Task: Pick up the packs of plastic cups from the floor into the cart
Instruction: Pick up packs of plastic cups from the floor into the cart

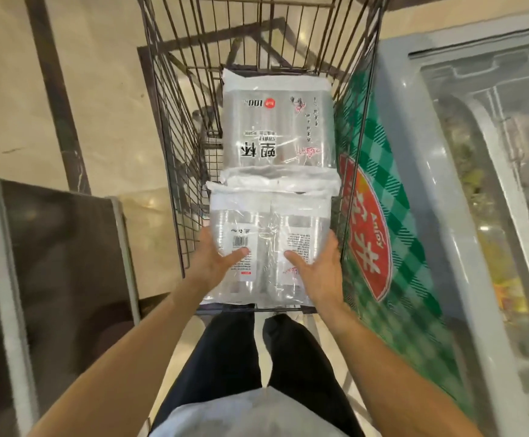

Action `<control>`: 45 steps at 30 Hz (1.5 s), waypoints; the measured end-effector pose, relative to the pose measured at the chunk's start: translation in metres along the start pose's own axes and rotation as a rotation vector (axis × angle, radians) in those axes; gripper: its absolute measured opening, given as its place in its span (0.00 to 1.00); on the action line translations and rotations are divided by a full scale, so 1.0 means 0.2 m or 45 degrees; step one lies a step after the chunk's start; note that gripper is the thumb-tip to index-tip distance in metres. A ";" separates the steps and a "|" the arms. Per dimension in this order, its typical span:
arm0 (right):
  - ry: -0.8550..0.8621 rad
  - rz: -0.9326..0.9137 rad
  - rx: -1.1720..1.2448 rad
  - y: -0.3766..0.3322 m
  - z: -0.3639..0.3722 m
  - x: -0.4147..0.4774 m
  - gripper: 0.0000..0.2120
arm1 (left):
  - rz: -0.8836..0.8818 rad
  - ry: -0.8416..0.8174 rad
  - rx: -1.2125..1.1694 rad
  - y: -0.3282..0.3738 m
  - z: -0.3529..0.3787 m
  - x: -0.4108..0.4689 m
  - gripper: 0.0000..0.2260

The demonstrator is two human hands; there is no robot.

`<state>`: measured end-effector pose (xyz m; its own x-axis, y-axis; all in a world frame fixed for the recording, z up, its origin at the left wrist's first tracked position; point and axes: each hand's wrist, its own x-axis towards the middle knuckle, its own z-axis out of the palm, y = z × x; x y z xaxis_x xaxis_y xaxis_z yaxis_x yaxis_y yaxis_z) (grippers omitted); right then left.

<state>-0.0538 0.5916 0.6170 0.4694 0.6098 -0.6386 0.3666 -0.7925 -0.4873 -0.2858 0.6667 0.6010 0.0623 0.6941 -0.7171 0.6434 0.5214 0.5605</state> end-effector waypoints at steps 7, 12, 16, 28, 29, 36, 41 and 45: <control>-0.011 0.036 0.021 0.01 -0.01 0.02 0.59 | 0.020 0.045 0.086 -0.10 0.04 0.09 0.45; 0.048 0.024 -0.002 0.00 -0.04 -0.01 0.58 | -0.029 0.026 0.133 -0.07 0.06 0.07 0.55; 0.044 0.002 0.026 0.01 -0.05 -0.02 0.59 | -0.065 0.004 0.149 0.03 0.07 0.00 0.47; 0.099 -0.292 -0.311 -0.17 -0.44 -0.20 0.49 | 0.356 0.208 0.871 0.45 -0.02 -0.32 0.59; 0.114 -0.367 -0.356 -0.20 -0.50 -0.23 0.46 | 0.416 0.237 0.983 0.55 -0.03 -0.39 0.56; 0.353 -0.818 -0.764 -0.54 -1.07 -0.54 0.39 | 0.813 0.511 1.414 1.22 -0.11 -0.95 0.46; 0.610 -0.909 -0.869 -0.68 -1.59 -0.81 0.36 | 0.958 0.726 1.534 1.67 -0.14 -1.35 0.49; 0.815 -0.820 -0.858 -0.64 -1.97 -1.08 0.39 | 1.169 0.823 1.598 1.99 -0.07 -1.61 0.49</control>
<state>0.1146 0.5628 1.0520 0.2909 0.9476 0.1322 0.9563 -0.2836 -0.0713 -0.0607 0.6573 1.0609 0.6388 0.7640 0.0904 0.7617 -0.6115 -0.2143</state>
